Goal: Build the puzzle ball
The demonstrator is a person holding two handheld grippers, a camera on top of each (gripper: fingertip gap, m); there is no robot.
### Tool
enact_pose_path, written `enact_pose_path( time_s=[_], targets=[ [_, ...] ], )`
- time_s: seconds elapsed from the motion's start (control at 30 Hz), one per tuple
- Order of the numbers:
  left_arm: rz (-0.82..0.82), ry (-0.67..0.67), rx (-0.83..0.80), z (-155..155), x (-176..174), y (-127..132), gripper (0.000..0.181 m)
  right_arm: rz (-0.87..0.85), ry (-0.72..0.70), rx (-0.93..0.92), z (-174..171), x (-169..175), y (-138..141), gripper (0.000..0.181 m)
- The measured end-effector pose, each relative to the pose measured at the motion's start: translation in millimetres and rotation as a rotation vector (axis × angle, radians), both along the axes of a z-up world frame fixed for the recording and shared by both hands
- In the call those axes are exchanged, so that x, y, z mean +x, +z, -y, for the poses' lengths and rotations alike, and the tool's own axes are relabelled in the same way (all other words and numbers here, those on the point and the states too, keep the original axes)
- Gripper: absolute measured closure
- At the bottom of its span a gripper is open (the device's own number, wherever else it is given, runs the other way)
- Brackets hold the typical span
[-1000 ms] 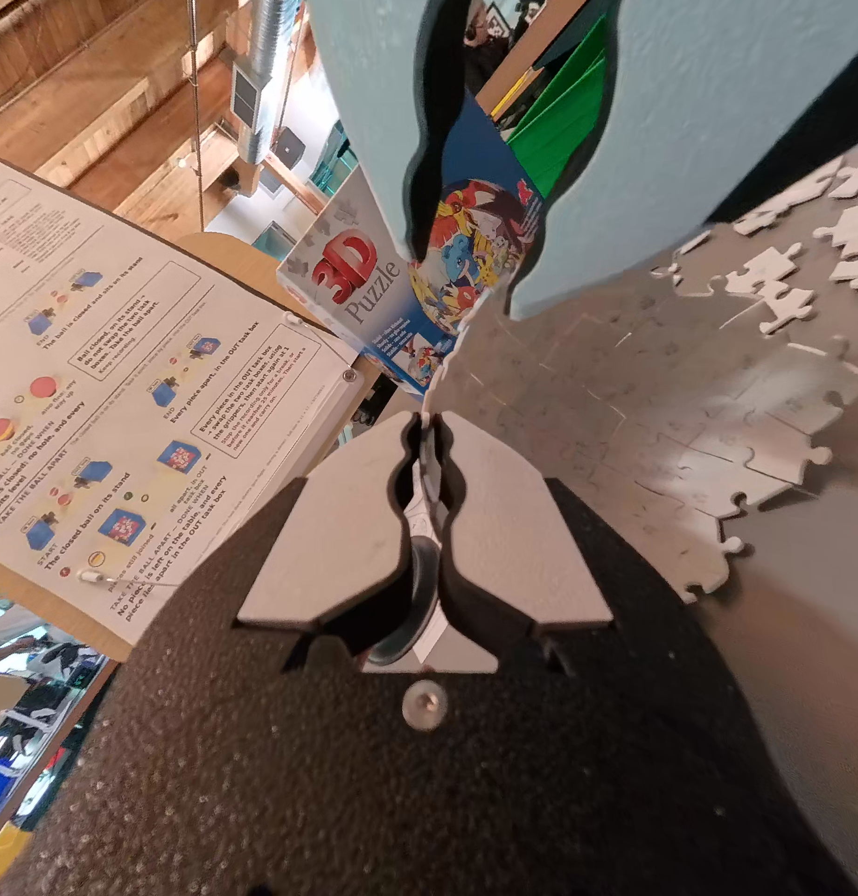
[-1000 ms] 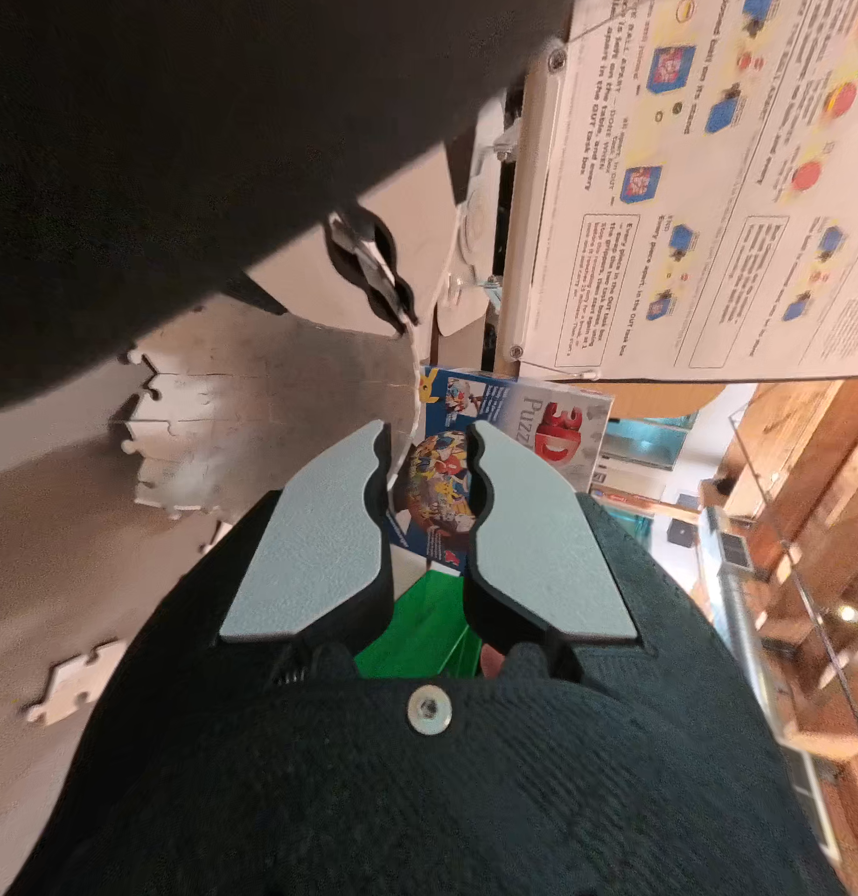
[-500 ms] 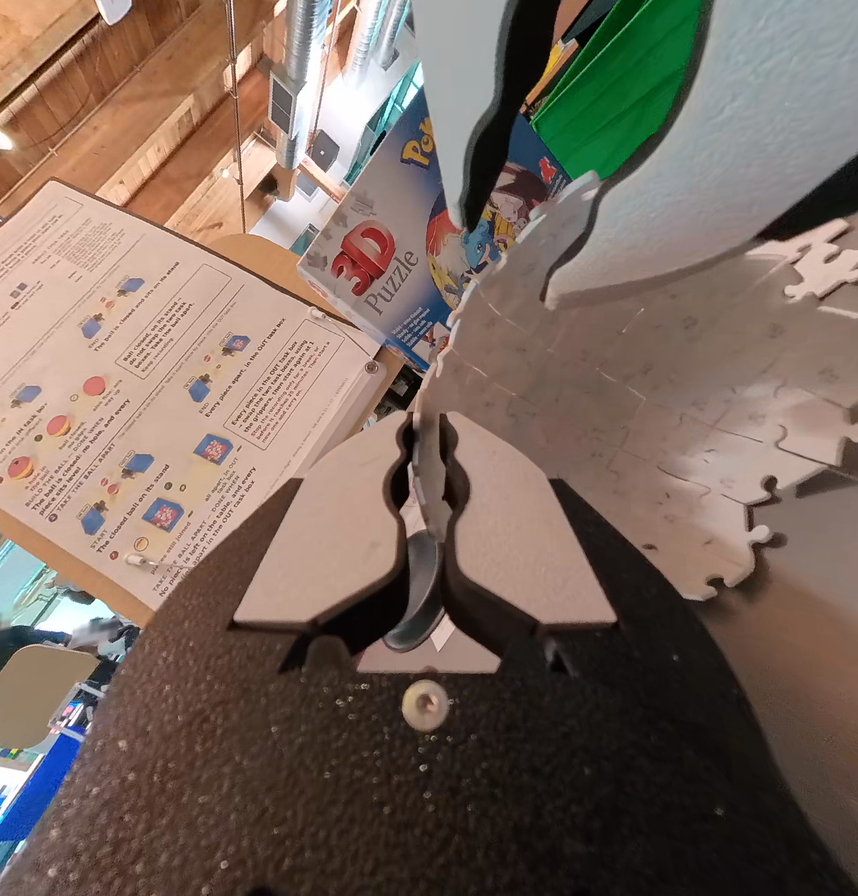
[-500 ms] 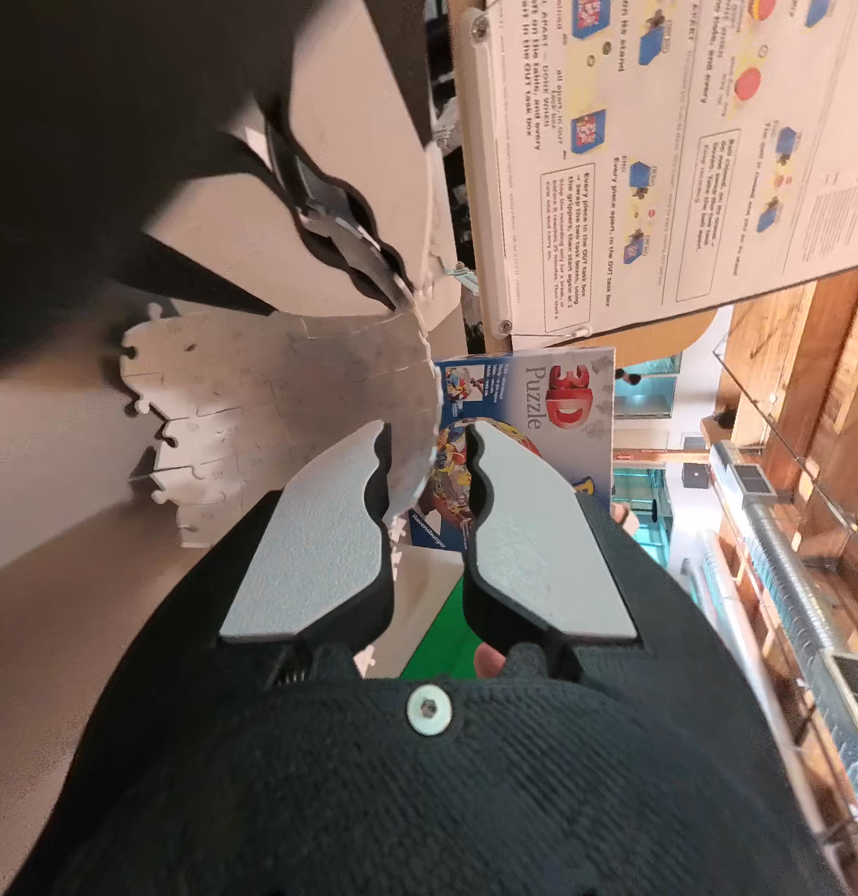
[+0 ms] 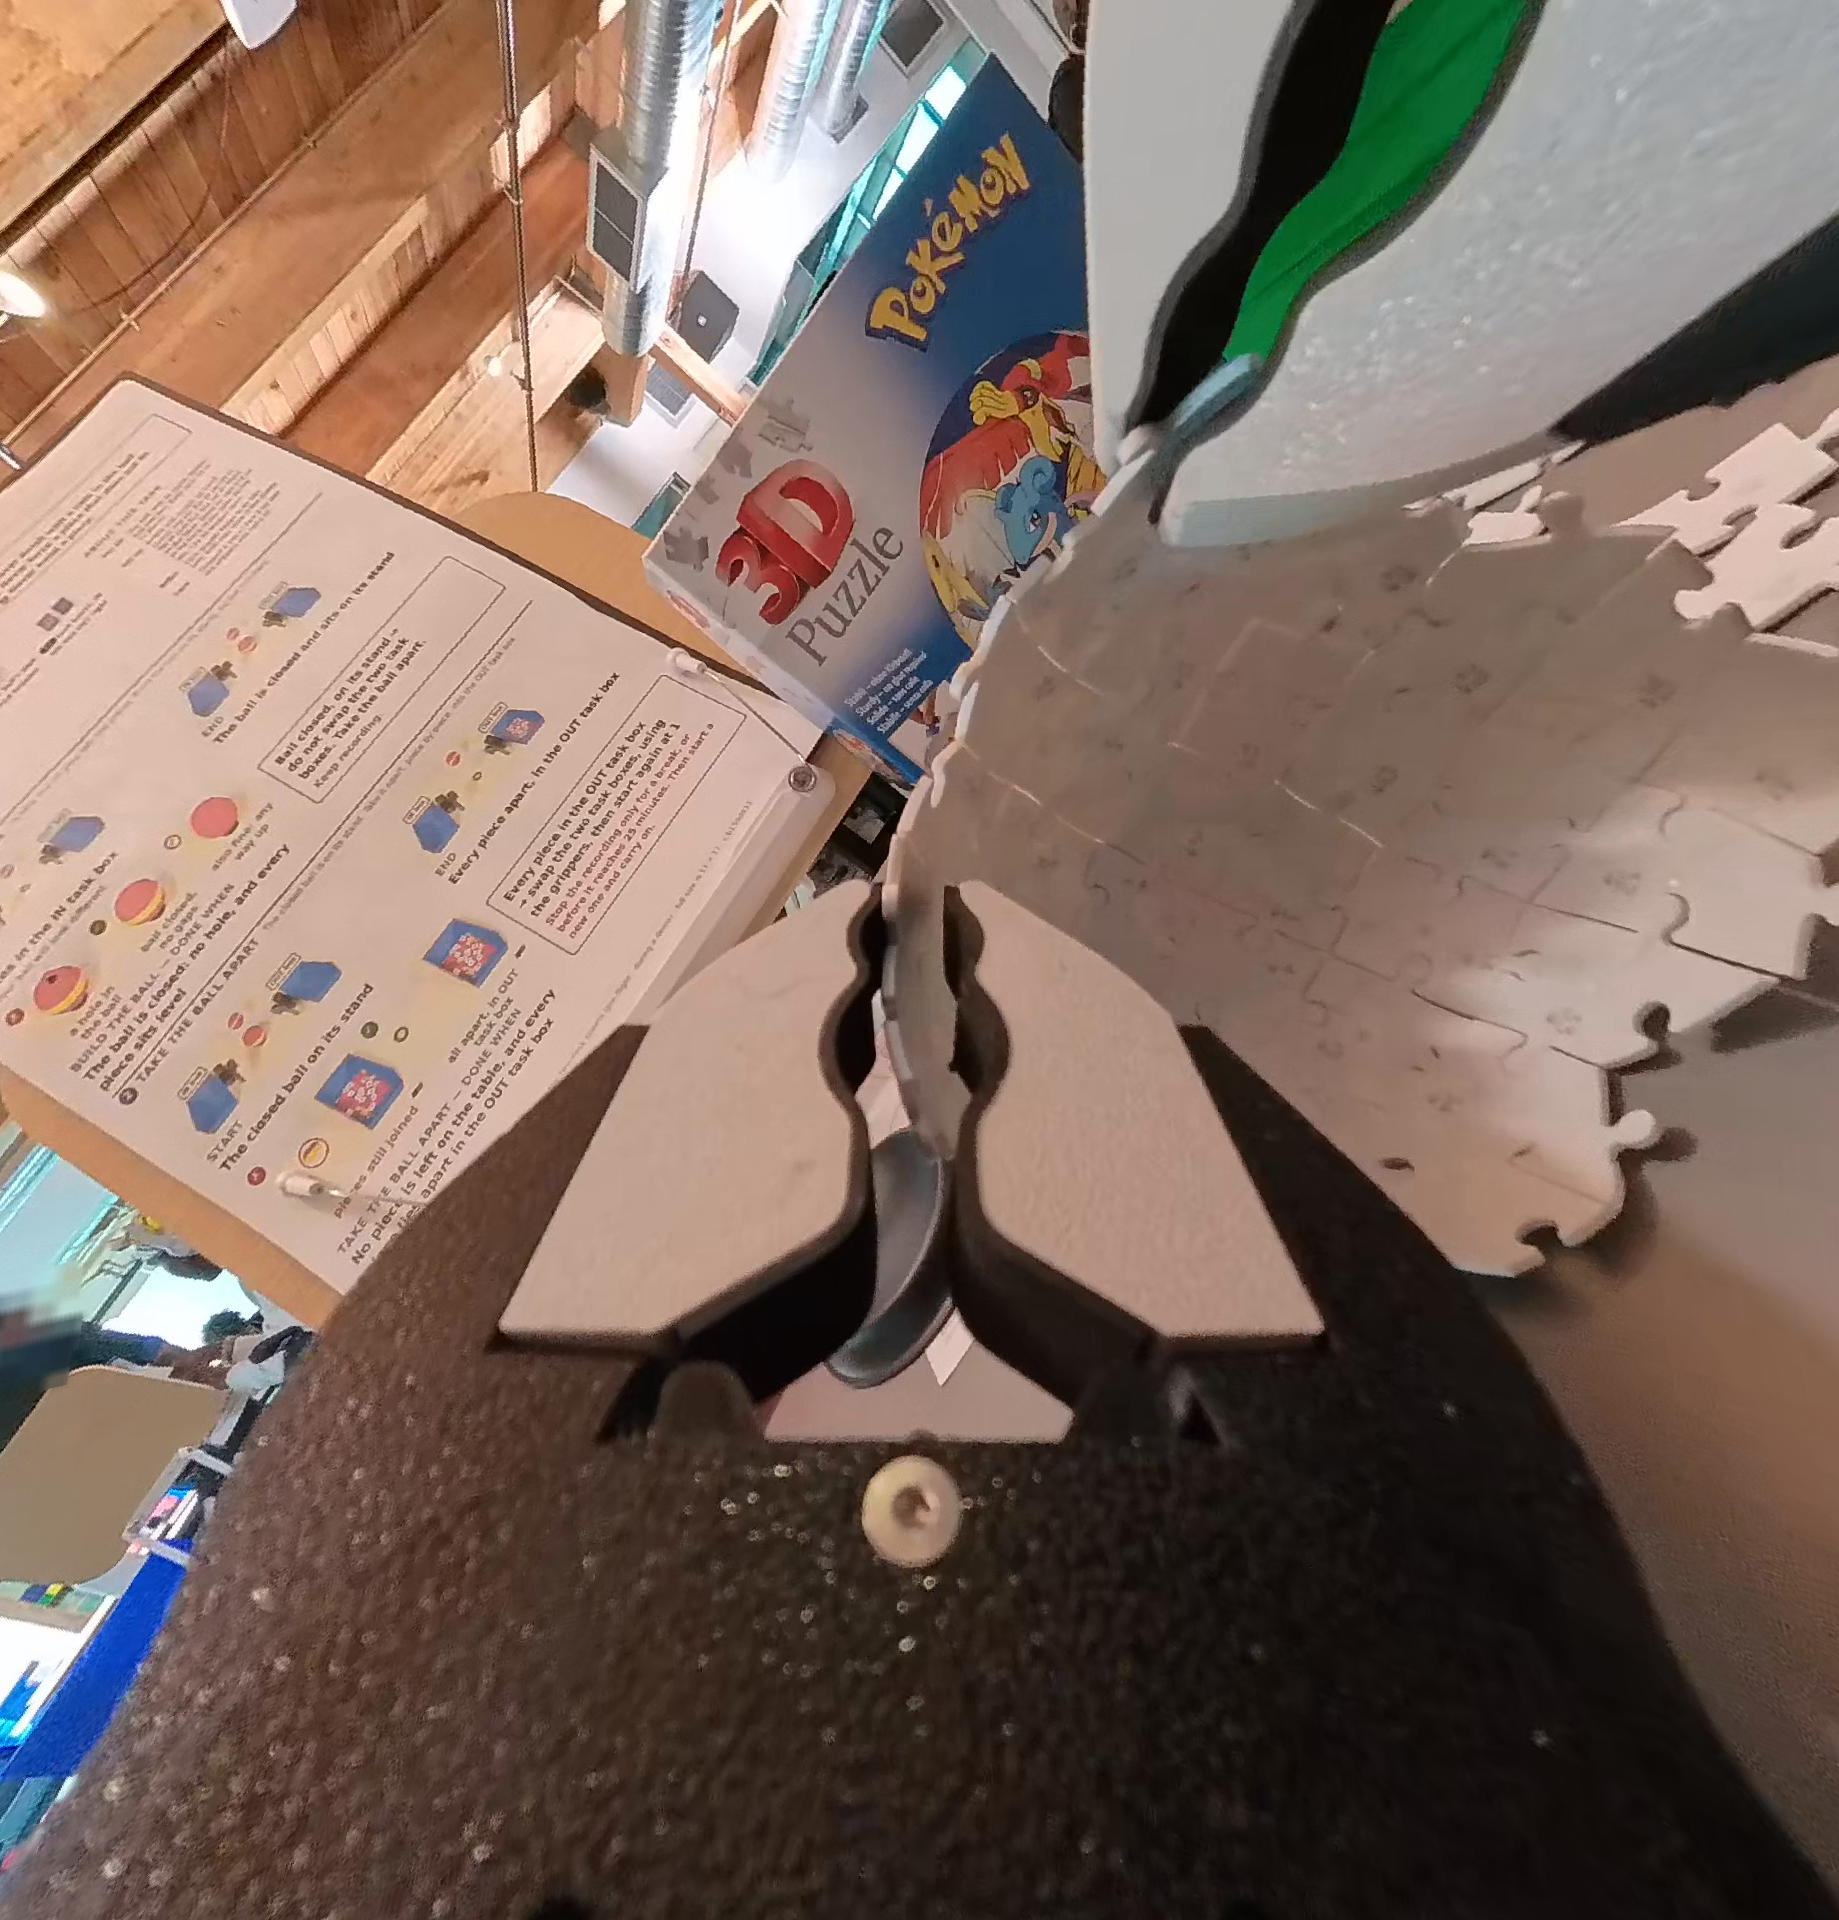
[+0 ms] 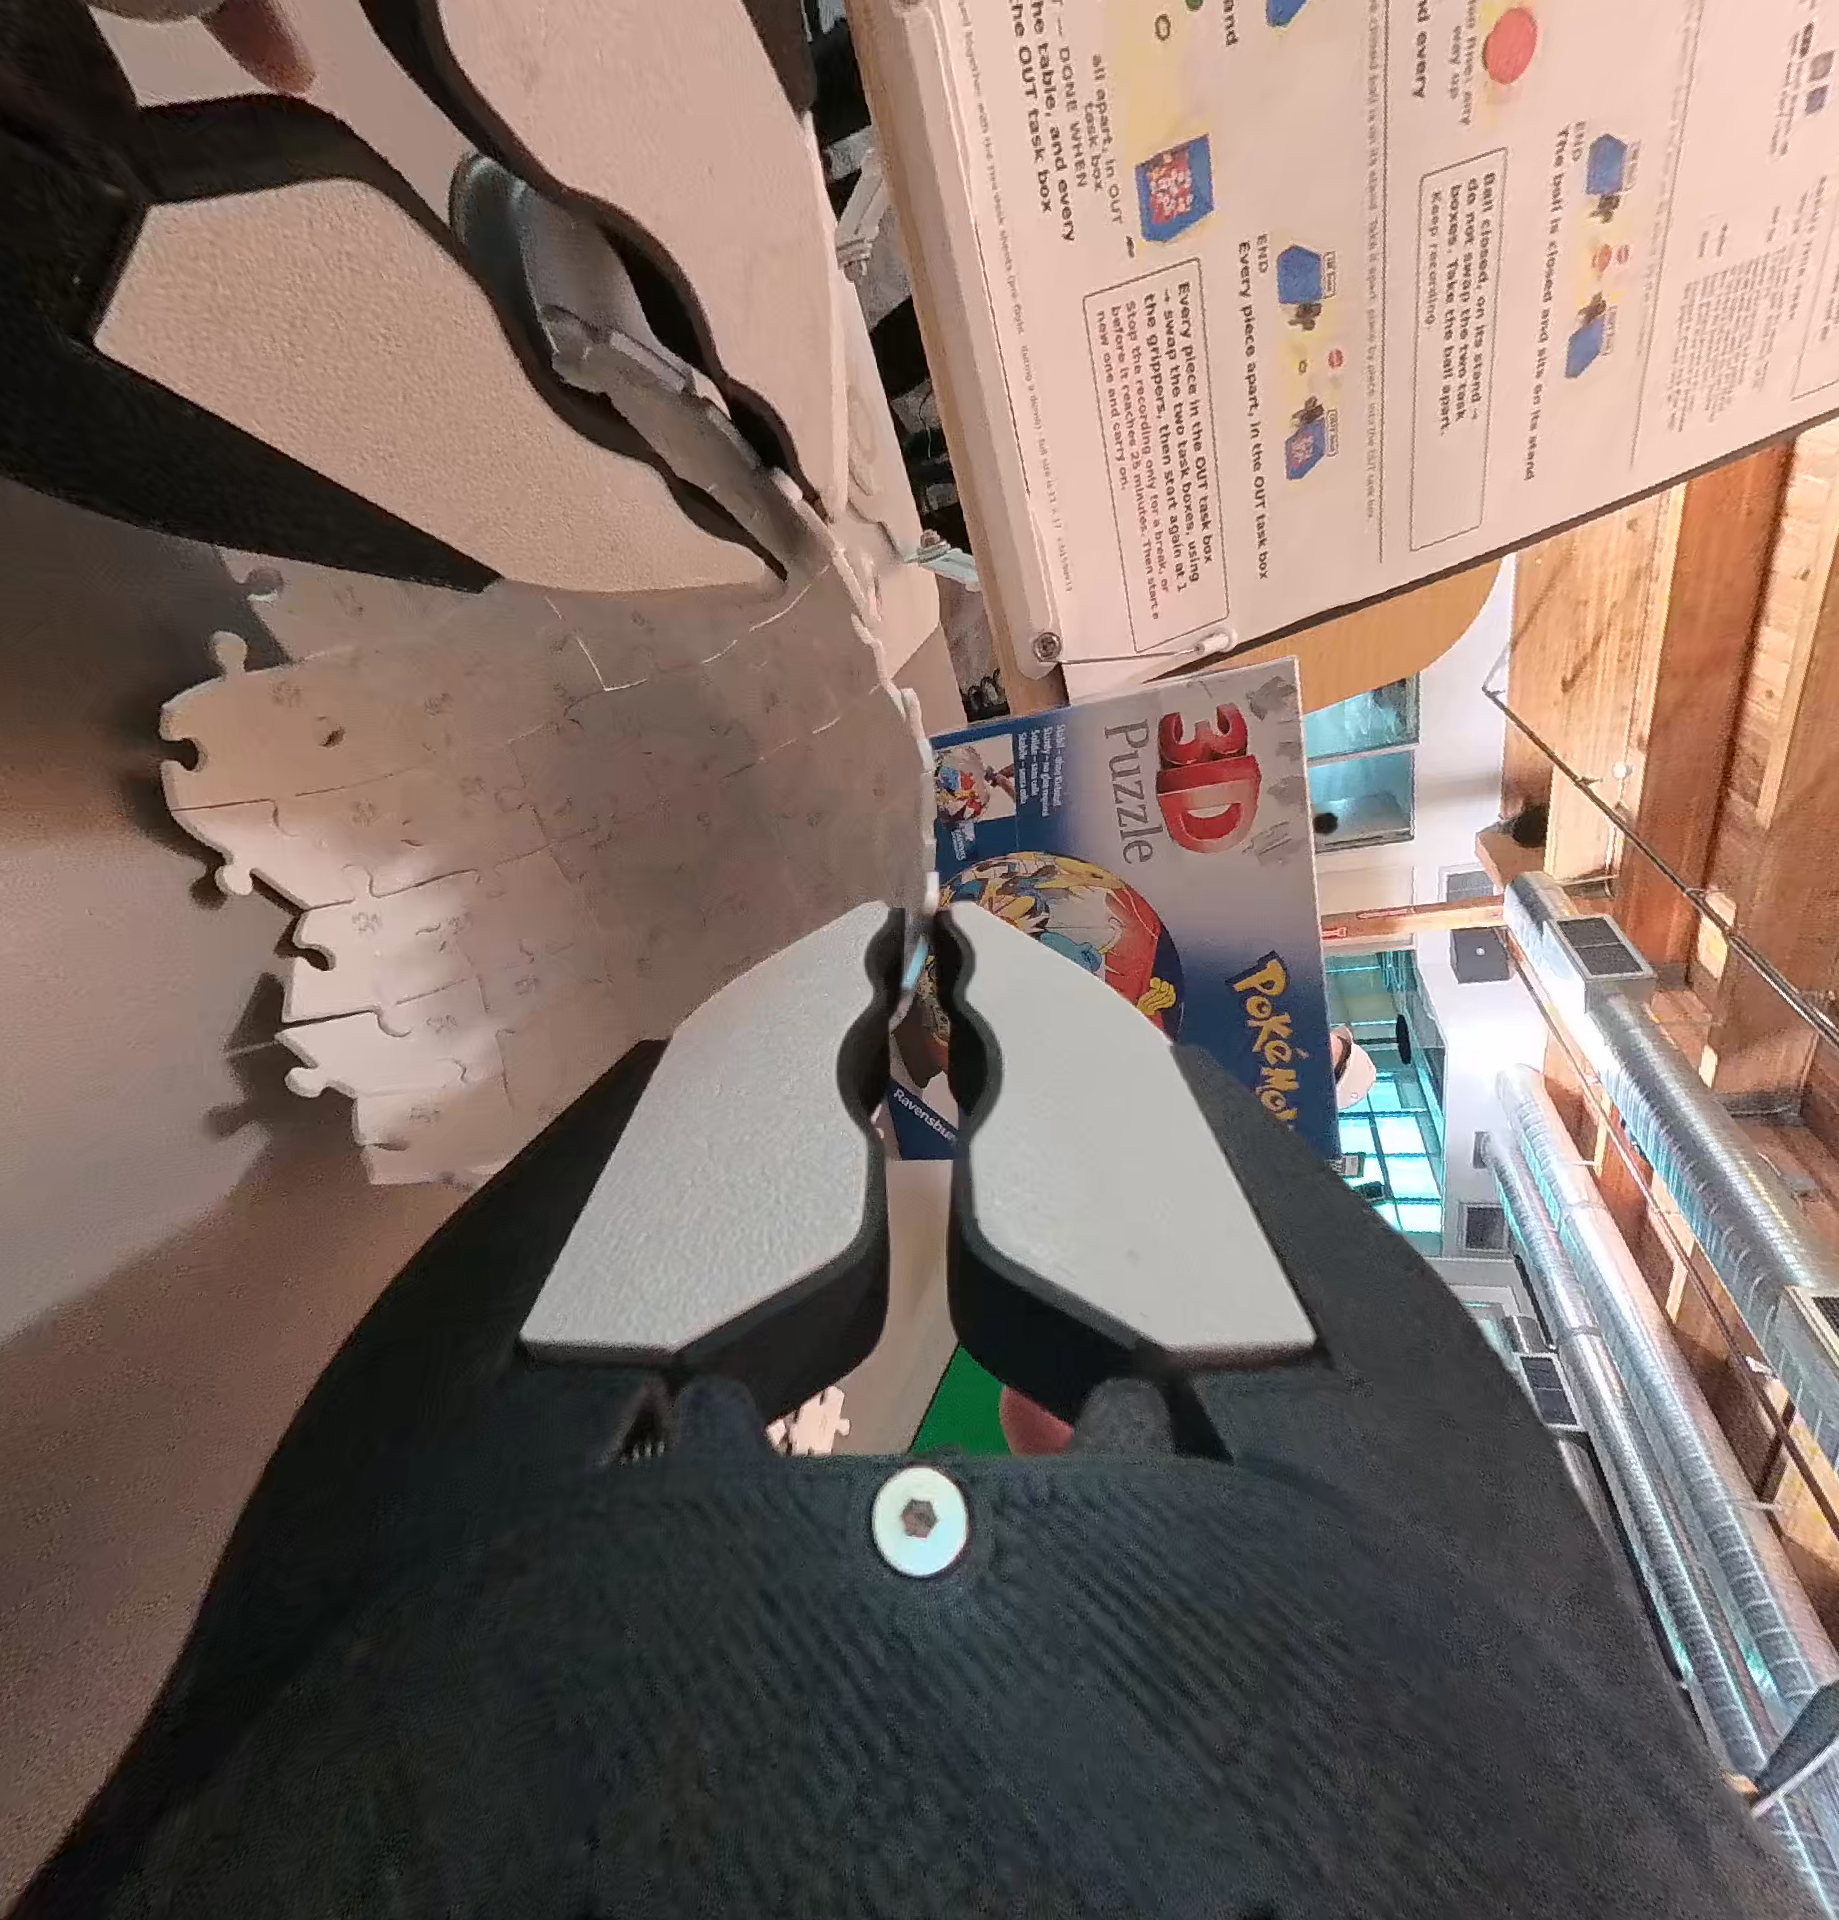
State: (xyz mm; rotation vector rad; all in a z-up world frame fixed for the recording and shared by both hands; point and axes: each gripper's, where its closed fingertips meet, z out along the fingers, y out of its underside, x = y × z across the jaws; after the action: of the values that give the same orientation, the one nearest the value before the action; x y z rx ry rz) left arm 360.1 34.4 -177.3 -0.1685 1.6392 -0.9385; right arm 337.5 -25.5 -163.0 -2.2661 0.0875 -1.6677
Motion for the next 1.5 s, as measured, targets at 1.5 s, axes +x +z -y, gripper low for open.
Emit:
enact_pose_path(
  time_s=[1.5],
  targets=[
    [-0.091,-0.227,0.841,20.4,-35.3,-69.8,0.181,0.118,0.156,0.170,1.0,-8.6,5.5,0.176]
  ],
)
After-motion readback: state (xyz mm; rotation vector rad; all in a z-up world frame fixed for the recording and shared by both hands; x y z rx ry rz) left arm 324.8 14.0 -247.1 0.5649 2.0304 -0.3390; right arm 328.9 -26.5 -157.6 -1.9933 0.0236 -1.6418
